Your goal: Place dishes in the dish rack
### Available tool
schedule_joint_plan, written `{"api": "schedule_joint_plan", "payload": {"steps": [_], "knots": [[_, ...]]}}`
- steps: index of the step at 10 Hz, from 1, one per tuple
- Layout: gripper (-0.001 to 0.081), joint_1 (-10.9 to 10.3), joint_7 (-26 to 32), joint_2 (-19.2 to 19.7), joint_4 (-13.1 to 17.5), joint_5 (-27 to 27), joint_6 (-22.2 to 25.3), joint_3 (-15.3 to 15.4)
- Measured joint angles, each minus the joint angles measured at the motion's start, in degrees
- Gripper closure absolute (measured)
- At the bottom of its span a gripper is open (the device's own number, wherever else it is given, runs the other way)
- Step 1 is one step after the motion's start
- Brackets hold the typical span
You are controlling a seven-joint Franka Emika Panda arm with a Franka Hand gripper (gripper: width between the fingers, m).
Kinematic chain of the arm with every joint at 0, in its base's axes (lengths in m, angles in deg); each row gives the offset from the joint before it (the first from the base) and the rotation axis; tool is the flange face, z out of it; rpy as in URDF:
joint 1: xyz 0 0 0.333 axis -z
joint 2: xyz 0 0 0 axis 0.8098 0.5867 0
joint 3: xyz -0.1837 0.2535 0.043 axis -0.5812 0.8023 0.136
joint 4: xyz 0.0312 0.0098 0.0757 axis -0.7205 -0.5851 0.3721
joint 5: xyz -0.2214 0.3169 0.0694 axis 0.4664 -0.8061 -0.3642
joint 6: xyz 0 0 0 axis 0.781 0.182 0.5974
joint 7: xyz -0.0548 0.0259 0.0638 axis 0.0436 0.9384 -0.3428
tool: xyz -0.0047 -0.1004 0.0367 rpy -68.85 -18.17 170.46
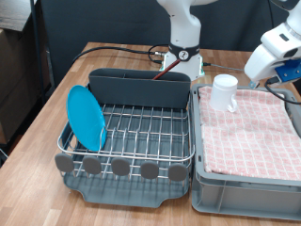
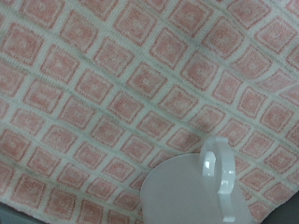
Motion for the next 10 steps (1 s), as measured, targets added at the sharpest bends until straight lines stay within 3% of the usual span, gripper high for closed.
{"api": "schedule_joint_plan", "payload": {"steps": [5,10], "knots": [[0.0003,0.68,0.03,3.19,-1.67,-0.35,-2.86,-1.41],[0.0003,0.99,0.46,3.39,-4.77,-0.83,-5.22,-3.62]]}}
